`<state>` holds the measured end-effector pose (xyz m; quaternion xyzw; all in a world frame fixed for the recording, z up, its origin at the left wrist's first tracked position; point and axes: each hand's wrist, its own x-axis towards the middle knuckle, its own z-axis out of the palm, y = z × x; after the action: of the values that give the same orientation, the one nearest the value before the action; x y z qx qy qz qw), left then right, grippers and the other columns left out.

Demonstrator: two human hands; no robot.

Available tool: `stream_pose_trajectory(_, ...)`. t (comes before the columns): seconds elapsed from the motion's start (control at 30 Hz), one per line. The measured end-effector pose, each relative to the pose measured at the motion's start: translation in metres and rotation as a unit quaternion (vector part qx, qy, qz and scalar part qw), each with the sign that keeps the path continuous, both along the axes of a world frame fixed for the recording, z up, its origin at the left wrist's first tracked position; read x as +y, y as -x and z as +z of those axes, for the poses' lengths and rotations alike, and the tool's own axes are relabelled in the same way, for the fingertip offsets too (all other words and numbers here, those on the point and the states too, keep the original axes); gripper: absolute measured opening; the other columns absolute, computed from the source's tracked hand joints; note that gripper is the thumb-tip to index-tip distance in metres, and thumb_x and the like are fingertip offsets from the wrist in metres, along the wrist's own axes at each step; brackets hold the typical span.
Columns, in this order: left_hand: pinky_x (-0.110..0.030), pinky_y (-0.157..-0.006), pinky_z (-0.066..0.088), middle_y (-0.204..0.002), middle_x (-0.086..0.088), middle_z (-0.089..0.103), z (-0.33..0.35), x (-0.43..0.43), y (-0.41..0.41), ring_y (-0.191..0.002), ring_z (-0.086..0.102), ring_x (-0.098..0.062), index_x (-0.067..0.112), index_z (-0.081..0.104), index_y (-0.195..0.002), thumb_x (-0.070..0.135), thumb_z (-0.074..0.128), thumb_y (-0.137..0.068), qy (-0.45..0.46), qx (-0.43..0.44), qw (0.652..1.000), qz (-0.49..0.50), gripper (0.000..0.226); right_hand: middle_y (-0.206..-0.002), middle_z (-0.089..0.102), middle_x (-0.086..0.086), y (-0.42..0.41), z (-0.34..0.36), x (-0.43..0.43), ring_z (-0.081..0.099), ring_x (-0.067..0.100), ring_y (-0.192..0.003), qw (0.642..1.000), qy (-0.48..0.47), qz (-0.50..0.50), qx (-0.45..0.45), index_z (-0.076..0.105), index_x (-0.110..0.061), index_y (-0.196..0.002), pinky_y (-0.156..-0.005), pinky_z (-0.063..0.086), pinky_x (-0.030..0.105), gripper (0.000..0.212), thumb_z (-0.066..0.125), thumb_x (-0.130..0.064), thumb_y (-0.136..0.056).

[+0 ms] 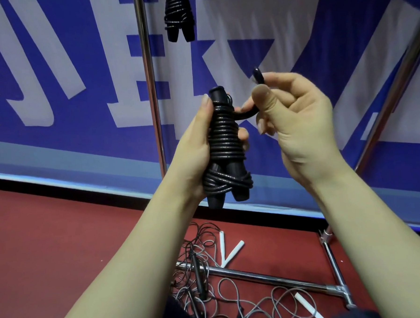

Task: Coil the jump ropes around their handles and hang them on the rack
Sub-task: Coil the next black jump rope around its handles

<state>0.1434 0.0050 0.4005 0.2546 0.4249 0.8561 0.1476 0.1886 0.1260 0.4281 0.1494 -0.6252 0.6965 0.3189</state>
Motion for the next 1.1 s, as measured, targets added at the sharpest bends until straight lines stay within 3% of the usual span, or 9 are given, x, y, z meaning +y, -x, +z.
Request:
stream_pose_trajectory(0.13,-0.021,-0.058,0.049,-0.077,0.006,0.068,0.000,-0.003,-0.001,-0.058,0.063,-0.005,0.026,0.080,-0.074,0.055,0.042,-0.081,0.020,0.015,0.999,-0.020,0.048,-0.065,0.066,-0.003,0.003,0.002,0.001,0.057,0.011,-0.062,0.994,0.082,0.069,-0.007,0.066,-0.017,-0.086,-0.058,0.040,0.018,0.026,0.072,-0.030,-0.065)
stream_pose_trajectory(0.3,-0.017,-0.053,0.052,-0.078,0.009,0.072,0.001,-0.006,-0.002,-0.065,0.064,-0.001,0.025,0.080,-0.072,0.052,0.038,-0.078,0.004,0.019,0.999,-0.045,0.050,-0.060,0.061,-0.008,0.000,0.002,-0.001,0.048,0.003,-0.048,0.971,0.144,0.185,-0.052,0.077,-0.023,-0.068,-0.050,0.031,0.016,0.016,0.075,-0.025,-0.052)
stream_pose_trajectory(0.4,-0.020,-0.052,0.054,-0.093,0.005,0.074,-0.001,-0.008,0.001,-0.084,0.070,-0.005,0.021,0.079,-0.084,0.049,0.042,-0.078,-0.005,0.009,0.999,-0.031,0.046,-0.058,0.066,-0.009,-0.002,0.005,0.000,0.054,0.003,-0.051,0.984,0.103,0.137,-0.057,0.077,-0.024,-0.061,-0.051,0.029,0.016,0.009,0.074,-0.020,-0.052)
stream_pose_trajectory(0.53,-0.020,-0.053,0.055,-0.124,-0.012,0.062,-0.003,-0.011,0.006,-0.099,0.070,-0.009,0.011,0.055,-0.121,0.052,0.046,-0.082,-0.007,0.010,0.999,-0.047,0.057,-0.062,0.069,-0.001,-0.002,0.005,0.007,0.048,0.022,-0.063,0.999,0.018,0.027,-0.044,0.078,-0.020,-0.066,-0.050,0.033,0.019,0.014,0.083,-0.020,-0.053)
stream_pose_trajectory(0.63,-0.018,-0.048,0.052,-0.121,-0.011,0.064,-0.004,-0.016,0.007,-0.078,0.072,-0.007,0.012,0.051,-0.122,0.060,0.049,-0.085,0.008,0.029,0.998,-0.062,0.061,-0.061,0.067,-0.005,-0.006,0.009,0.009,0.054,0.014,-0.055,0.997,-0.075,-0.034,0.006,0.077,-0.010,-0.079,-0.052,0.040,0.021,0.013,0.083,-0.006,-0.068)
stream_pose_trajectory(0.73,-0.020,-0.053,0.055,-0.110,0.000,0.071,-0.004,-0.018,0.010,-0.102,0.069,-0.010,0.017,0.053,-0.120,0.054,0.059,-0.073,0.007,0.083,0.995,-0.058,0.060,-0.064,0.061,-0.010,-0.008,0.008,0.006,0.061,0.002,-0.057,0.985,-0.149,-0.058,0.060,0.072,-0.003,-0.096,-0.060,0.048,0.016,0.024,0.077,0.007,-0.075)
stream_pose_trajectory(0.87,-0.023,-0.057,0.056,-0.121,-0.004,0.066,-0.007,-0.019,0.013,-0.107,0.068,-0.014,0.021,0.055,-0.125,0.055,0.067,-0.072,0.013,0.104,0.993,-0.049,0.064,-0.074,0.062,0.011,-0.004,0.004,0.005,0.068,0.027,-0.070,0.969,-0.213,-0.098,0.075,0.073,-0.009,-0.090,-0.068,0.058,0.042,0.018,0.078,0.002,-0.076)
stream_pose_trajectory(0.97,-0.026,-0.059,0.058,-0.122,0.006,0.067,-0.011,-0.021,0.018,-0.117,0.064,-0.020,0.028,0.056,-0.126,0.052,0.068,-0.075,0.012,0.115,0.992,-0.044,0.058,-0.073,0.061,0.008,-0.003,0.003,0.007,0.059,0.013,-0.062,0.949,-0.266,-0.140,0.090,0.075,-0.007,-0.086,-0.061,0.052,0.030,0.012,0.078,-0.001,-0.077)
stream_pose_trajectory(1.1,-0.029,-0.061,0.058,-0.122,0.000,0.066,-0.011,-0.022,0.019,-0.117,0.063,-0.022,0.031,0.061,-0.121,0.055,0.077,-0.069,0.027,0.116,0.992,-0.041,0.059,-0.068,0.055,-0.003,-0.001,-0.001,0.004,0.048,0.004,-0.059,0.924,-0.320,-0.175,0.115,0.074,-0.002,-0.081,-0.060,0.037,0.012,0.003,0.077,-0.002,-0.079)
